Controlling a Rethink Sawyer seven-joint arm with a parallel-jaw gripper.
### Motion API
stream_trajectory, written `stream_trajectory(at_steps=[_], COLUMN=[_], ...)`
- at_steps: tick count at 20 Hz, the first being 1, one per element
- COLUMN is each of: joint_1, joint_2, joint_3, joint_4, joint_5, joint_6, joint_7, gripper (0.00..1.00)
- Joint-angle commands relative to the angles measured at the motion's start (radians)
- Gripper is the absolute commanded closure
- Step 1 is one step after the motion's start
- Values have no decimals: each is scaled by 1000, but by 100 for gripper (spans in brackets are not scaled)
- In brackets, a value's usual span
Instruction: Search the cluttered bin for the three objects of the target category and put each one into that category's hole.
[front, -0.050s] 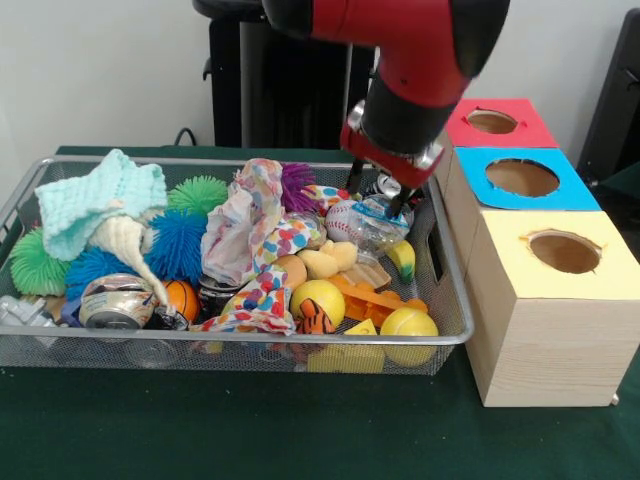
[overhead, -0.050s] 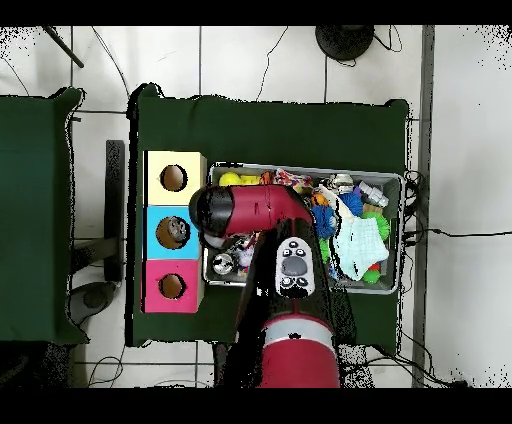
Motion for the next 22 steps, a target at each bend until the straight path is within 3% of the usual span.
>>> stream_trajectory(at_steps=[1, 8, 16, 22], joint_1=[-77, -144, -165, -174], joint_2=[-138, -29, -15, 11], joint_3=[151, 207, 238, 259], joint_4=[140, 214, 297, 310], joint_5=[11, -83, -130, -152], joint_6=[74, -203, -325, -380], joint_7=[-238, -215, -147, -114], gripper=[0, 0, 0, 0])
